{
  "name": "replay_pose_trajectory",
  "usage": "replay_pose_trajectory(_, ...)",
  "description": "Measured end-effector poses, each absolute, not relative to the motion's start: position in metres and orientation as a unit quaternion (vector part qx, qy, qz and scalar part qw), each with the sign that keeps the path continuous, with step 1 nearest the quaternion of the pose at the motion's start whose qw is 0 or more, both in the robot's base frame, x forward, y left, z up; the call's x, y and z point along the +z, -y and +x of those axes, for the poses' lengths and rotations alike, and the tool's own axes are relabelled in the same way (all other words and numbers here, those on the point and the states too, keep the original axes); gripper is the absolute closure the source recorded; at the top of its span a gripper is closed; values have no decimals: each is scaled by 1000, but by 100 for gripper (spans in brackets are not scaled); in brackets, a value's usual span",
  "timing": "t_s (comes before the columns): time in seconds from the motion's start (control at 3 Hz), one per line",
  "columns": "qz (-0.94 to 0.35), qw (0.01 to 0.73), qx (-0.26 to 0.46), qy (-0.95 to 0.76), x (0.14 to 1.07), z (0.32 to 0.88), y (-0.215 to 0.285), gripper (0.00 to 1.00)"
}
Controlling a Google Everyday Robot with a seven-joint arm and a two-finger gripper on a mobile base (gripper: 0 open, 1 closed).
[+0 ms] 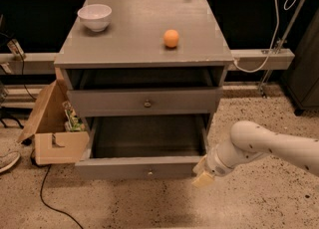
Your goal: Close middle drawer
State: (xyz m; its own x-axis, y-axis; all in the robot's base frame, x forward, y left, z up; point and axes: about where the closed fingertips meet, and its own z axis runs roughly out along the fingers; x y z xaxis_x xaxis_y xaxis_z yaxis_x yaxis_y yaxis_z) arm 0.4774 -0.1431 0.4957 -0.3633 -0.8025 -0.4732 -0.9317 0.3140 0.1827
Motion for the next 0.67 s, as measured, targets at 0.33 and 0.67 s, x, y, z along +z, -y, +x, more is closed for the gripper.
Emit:
replay_pose_trajectory(0.33,-534,154,224,-800,470,494,147,72)
replay_pose_trajectory(0.67,-532,155,227,-801,464,497,147,95)
